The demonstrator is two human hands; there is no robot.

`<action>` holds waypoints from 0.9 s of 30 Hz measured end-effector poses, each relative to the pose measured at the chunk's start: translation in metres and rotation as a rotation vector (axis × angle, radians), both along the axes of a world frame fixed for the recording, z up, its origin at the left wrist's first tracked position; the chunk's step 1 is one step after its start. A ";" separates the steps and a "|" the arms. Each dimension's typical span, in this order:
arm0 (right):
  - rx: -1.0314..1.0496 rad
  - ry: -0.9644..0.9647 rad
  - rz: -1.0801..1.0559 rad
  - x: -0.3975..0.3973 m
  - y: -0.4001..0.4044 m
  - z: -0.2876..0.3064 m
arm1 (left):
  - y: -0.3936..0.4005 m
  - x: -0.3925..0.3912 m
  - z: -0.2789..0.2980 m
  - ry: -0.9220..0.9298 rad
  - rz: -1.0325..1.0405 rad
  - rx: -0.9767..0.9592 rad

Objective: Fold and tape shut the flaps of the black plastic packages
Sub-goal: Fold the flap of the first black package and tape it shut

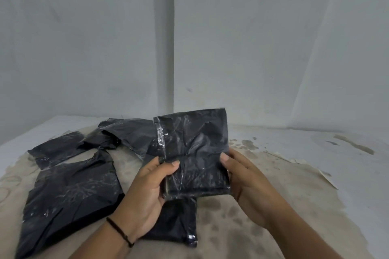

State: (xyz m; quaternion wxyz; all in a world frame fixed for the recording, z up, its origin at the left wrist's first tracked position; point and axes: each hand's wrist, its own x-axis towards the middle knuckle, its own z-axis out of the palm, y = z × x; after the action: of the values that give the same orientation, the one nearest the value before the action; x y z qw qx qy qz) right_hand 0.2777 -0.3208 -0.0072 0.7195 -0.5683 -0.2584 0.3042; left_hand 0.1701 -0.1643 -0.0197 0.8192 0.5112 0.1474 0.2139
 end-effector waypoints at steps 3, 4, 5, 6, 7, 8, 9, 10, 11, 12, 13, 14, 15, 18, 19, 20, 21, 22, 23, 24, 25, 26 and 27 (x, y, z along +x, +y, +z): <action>-0.016 0.047 -0.009 0.001 0.001 -0.002 | -0.002 0.000 0.001 0.011 -0.043 0.040; -0.012 0.052 -0.014 0.002 0.002 -0.003 | -0.003 -0.001 0.002 0.008 -0.055 0.047; -0.013 0.051 -0.022 0.002 0.002 -0.003 | -0.003 -0.001 0.002 0.002 -0.063 0.059; -0.019 0.046 -0.030 0.002 0.002 -0.004 | -0.003 -0.002 0.003 -0.005 -0.067 0.074; -0.028 0.040 -0.036 0.002 0.002 -0.004 | -0.003 -0.003 0.003 -0.011 -0.068 0.092; -0.037 0.035 -0.038 0.002 0.002 -0.004 | -0.002 -0.004 0.004 -0.017 -0.072 0.108; -0.044 0.031 -0.034 0.001 0.001 -0.004 | -0.002 -0.005 0.004 -0.026 -0.079 0.125; -0.049 0.028 -0.028 0.001 0.001 -0.004 | 0.000 -0.005 0.004 -0.035 -0.087 0.140; -0.051 0.024 -0.019 0.000 0.001 -0.004 | 0.000 -0.005 0.004 -0.039 -0.092 0.150; -0.053 0.020 -0.012 0.000 0.000 -0.003 | 0.001 -0.005 0.004 -0.040 -0.090 0.152; -0.052 0.017 -0.005 0.000 0.000 -0.003 | 0.002 -0.005 0.003 -0.041 -0.089 0.146; -0.050 0.013 -0.002 0.000 0.000 -0.003 | 0.002 -0.004 0.003 -0.042 -0.089 0.138; -0.049 0.007 -0.002 0.000 0.000 -0.003 | 0.003 -0.003 0.002 -0.040 -0.093 0.128; -0.056 -0.021 -0.024 0.000 0.001 -0.002 | 0.005 -0.003 0.002 -0.006 -0.102 0.098; -0.058 -0.034 -0.035 0.000 0.001 -0.002 | 0.006 -0.003 0.002 -0.001 -0.110 0.095; -0.060 -0.045 -0.045 0.000 0.001 -0.001 | 0.008 -0.003 0.002 -0.005 -0.129 0.077; -0.054 -0.055 -0.052 0.000 0.000 -0.001 | 0.009 -0.004 0.001 -0.015 -0.153 0.042; -0.045 -0.065 -0.056 0.000 0.000 -0.001 | 0.011 -0.004 0.001 -0.038 -0.184 -0.011; -0.037 -0.080 -0.060 0.001 0.000 -0.002 | 0.013 -0.005 0.001 -0.066 -0.216 -0.079; -0.034 -0.097 -0.068 0.001 0.000 -0.002 | 0.016 -0.007 0.001 -0.086 -0.242 -0.149; -0.035 -0.118 -0.077 0.002 0.000 -0.003 | 0.019 -0.007 0.001 -0.076 -0.259 -0.191; -0.037 -0.139 -0.085 0.001 0.001 -0.004 | 0.021 -0.008 0.002 -0.051 -0.273 -0.203; -0.038 -0.166 -0.089 0.002 0.001 -0.005 | 0.021 -0.008 0.002 -0.014 -0.283 -0.197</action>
State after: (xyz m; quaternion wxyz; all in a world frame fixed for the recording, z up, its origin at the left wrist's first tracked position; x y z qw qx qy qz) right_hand 0.2793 -0.3196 -0.0123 0.6974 -0.6160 -0.2860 0.2287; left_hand 0.1622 -0.1432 -0.0173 0.8884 0.4424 0.0888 0.0846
